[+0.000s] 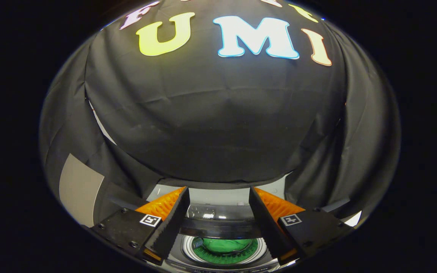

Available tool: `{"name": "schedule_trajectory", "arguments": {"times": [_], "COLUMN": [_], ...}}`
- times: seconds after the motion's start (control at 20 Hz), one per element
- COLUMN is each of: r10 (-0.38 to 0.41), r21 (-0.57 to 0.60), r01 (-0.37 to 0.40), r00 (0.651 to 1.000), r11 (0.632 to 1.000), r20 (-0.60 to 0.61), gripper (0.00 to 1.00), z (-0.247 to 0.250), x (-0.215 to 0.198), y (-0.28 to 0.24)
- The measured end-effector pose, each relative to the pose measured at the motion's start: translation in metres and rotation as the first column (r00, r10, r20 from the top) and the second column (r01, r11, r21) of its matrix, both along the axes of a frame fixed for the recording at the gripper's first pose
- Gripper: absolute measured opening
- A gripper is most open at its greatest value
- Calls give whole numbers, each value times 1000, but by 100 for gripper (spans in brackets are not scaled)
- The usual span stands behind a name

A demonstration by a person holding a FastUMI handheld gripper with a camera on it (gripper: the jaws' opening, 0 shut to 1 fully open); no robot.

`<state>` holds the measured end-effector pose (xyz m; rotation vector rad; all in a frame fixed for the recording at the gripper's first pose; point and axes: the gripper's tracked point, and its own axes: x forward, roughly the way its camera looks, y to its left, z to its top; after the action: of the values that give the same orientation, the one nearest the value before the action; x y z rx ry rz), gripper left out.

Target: Put the clothes into the washing machine and then close the washing machine lid.

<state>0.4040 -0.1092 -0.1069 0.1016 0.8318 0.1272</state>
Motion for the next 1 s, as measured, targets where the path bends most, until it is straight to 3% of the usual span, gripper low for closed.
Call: {"name": "schedule_trajectory", "arguments": {"times": [0.55,0.8,1.0], "r10": [-8,-7,-31], "r21": [-5,0,2], "r01": [9,8,32], "r00": [992,973,966], "r11": [1000,1000,999], "r20": [123,233,255], "gripper": [98,98,98], "z": [9,11,8], "x": [-37,-59,-79], "y": [-1,1,1]}}
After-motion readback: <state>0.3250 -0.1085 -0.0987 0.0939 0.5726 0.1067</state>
